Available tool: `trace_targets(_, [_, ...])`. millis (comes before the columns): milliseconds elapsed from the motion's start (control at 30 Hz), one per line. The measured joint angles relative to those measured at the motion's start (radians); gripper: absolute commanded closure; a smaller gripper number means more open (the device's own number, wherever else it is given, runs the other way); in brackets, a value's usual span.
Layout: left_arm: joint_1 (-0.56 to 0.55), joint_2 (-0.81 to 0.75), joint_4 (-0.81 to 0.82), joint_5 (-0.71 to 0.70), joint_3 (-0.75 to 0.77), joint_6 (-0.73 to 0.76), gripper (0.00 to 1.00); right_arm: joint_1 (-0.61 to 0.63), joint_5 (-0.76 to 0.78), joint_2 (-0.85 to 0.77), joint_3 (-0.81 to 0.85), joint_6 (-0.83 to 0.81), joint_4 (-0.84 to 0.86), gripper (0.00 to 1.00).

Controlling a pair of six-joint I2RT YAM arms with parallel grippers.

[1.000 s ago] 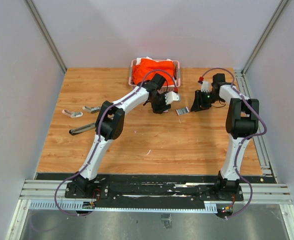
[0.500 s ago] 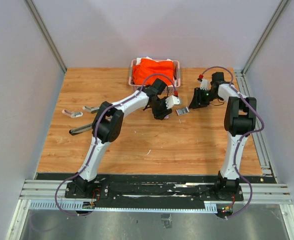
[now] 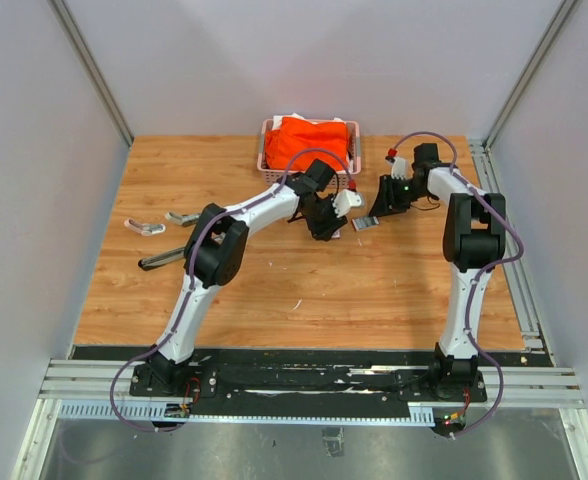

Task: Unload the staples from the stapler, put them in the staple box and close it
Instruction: Close the staple box at the center of the board.

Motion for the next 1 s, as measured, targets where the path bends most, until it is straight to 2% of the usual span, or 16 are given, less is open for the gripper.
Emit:
trace_targets(567, [-0.033,0.012,0.042,-0.068,0.015,-0.12,0.49,0.032,-0.017,0.004,0.0,0.004,0.008,0.65])
trace_targets(1000, [-0.044,0.021,0.046,-0.068,0.03,-0.137,0.47,0.044,-0.052,0.006,-0.019,0.031,0.035,0.65])
